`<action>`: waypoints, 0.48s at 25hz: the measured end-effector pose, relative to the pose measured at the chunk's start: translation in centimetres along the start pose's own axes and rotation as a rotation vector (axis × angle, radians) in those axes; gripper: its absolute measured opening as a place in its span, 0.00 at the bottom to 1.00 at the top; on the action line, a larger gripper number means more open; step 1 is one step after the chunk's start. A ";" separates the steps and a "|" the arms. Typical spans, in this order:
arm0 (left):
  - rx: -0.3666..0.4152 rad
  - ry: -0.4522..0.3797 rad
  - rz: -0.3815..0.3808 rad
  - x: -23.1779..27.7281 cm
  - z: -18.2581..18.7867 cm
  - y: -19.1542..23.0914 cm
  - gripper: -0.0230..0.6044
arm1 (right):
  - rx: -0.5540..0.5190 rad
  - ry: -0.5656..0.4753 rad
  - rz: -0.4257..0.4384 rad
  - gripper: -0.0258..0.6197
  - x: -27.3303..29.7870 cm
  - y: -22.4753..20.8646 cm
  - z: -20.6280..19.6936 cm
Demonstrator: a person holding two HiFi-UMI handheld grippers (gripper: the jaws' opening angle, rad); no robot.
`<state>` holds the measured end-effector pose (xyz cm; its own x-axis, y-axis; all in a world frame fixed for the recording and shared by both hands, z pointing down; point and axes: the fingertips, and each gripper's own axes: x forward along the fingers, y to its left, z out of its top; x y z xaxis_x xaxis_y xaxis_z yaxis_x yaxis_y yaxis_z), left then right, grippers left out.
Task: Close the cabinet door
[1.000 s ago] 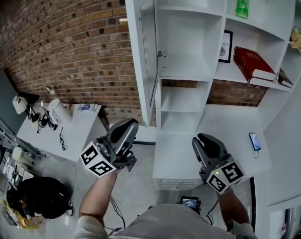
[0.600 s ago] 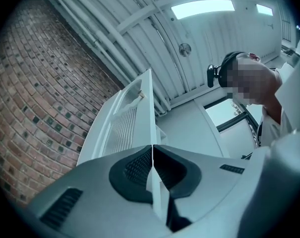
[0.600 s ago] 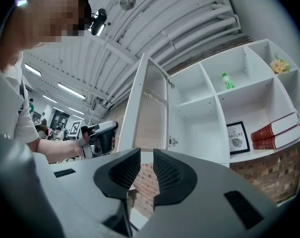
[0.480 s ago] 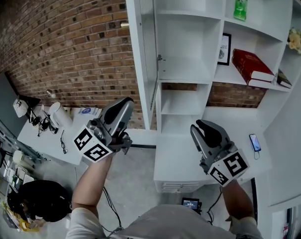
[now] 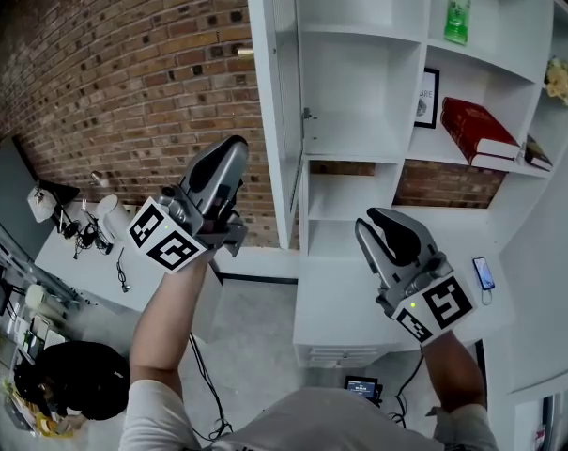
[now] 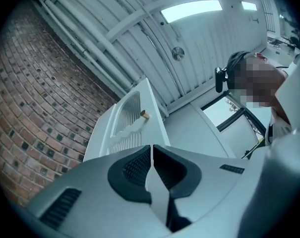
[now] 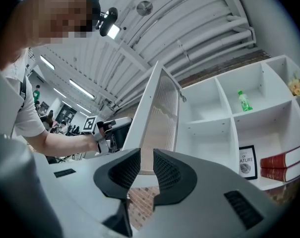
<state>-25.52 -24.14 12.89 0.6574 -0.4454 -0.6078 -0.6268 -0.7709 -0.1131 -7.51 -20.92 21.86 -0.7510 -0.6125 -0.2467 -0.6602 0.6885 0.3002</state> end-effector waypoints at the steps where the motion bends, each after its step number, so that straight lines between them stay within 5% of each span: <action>1: 0.006 -0.010 -0.001 0.3 0.5 0.2 0.05 | -0.007 -0.005 0.003 0.19 0.1 0.1 0.2; 12: 0.026 -0.042 -0.060 2.7 2.9 1.0 0.13 | -0.090 -0.035 0.019 0.19 2.5 0.5 3.1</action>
<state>-25.65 -24.80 8.83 0.6759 -0.3789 -0.6321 -0.5979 -0.7834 -0.1698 -9.73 -20.89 18.51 -0.7642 -0.5848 -0.2720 -0.6433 0.6612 0.3860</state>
